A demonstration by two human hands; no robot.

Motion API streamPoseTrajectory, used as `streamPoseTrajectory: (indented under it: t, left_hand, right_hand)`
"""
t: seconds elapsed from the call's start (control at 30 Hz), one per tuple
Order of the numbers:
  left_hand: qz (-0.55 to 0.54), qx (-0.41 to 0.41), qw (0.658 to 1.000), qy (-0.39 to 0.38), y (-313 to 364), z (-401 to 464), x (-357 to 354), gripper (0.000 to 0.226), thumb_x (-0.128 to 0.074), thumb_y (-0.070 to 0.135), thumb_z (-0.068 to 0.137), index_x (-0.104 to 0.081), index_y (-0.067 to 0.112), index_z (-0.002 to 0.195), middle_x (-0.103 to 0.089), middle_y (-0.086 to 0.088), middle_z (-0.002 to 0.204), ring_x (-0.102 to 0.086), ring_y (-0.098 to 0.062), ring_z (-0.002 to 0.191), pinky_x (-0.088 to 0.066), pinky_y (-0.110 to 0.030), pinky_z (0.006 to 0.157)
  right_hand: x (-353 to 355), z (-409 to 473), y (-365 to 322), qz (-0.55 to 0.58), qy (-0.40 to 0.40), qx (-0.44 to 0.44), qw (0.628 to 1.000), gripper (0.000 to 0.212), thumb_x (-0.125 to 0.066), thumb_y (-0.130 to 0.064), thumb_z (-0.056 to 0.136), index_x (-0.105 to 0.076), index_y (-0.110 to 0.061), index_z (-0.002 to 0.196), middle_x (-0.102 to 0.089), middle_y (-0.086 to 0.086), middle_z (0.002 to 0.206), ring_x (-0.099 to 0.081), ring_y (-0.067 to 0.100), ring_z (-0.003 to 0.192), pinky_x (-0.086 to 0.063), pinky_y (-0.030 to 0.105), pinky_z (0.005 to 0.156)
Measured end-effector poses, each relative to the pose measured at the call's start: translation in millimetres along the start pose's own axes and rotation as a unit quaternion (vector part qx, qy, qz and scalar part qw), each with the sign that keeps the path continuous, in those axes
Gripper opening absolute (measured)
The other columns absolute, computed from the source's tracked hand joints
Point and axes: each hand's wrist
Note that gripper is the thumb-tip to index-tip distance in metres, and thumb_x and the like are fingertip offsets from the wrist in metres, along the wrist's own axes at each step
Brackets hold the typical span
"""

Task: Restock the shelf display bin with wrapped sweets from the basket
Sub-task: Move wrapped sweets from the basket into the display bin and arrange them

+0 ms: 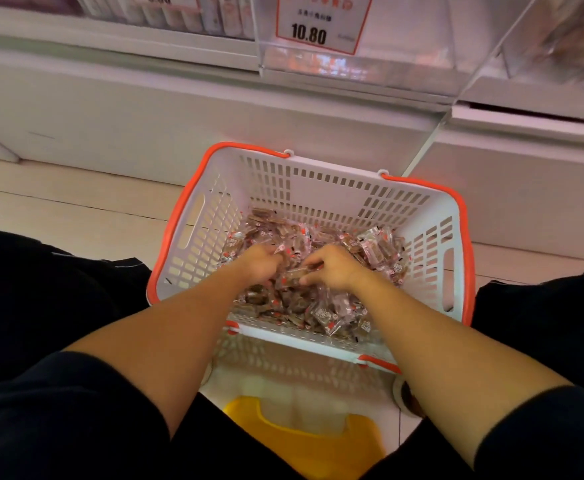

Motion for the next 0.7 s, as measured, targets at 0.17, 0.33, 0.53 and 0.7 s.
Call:
streamPoseTrajectory:
  t: [0.17, 0.33, 0.53, 0.7]
  left_hand:
    - [-0.106, 0.043, 0.98, -0.162, 28.0, -18.6, 6.5, 0.038, -0.033, 0.032, 0.105, -0.058, 0.007, 0.117, -0.066, -0.012, 0.1, -0.064, -0.026, 0.092, -0.053, -0.042, 0.087]
    - [-0.183, 0.021, 0.958, -0.219, 28.7, -25.2, 12.0, 0.035, -0.036, 0.036, 0.105, -0.055, 0.015, 0.125, -0.064, -0.006, 0.085, -0.056, -0.015, 0.073, -0.043, -0.027, 0.067]
    - [-0.3, 0.012, 0.944, -0.134, 31.4, -24.1, 8.5, 0.039, -0.041, 0.039, 0.103, -0.06, 0.011, 0.12, -0.068, -0.011, 0.094, -0.061, -0.017, 0.073, -0.047, -0.028, 0.064]
    - [-0.384, 0.016, 0.909, -0.164, 47.6, -34.0, 8.2, 0.037, -0.038, 0.034, 0.104, -0.053, 0.013, 0.132, -0.064, -0.013, 0.109, -0.06, -0.023, 0.088, -0.047, -0.031, 0.07]
  right_hand:
    - [26.2, -9.5, -23.6, 0.073, 0.026, 0.044, 0.996, 0.029, -0.086, -0.02, 0.073, -0.068, -0.022, 0.095, -0.069, -0.006, 0.086, -0.065, 0.012, 0.081, -0.049, 0.032, 0.076]
    - [34.0, -21.4, -23.2, 0.099, 0.154, 0.002, 0.983, 0.046, -0.092, -0.037, 0.061, -0.059, -0.018, 0.087, -0.069, -0.003, 0.085, -0.066, 0.013, 0.079, -0.054, 0.032, 0.071]
    - [52.0, -34.9, -28.4, 0.345, 0.134, -0.023, 0.929, 0.027, -0.067, -0.038, 0.092, -0.063, -0.012, 0.085, -0.063, 0.003, 0.065, -0.053, 0.007, 0.045, -0.041, 0.018, 0.039]
    - [56.5, -41.9, -36.5, 0.487, 0.02, 0.014, 0.873, 0.029, -0.069, -0.007, 0.087, -0.062, 0.003, 0.114, -0.073, 0.017, 0.098, -0.073, 0.02, 0.076, -0.059, 0.021, 0.058]
Point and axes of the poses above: each hand's wrist, its own z-axis towards the middle knuckle, its own x-axis out of the back of the hand, y = z × x
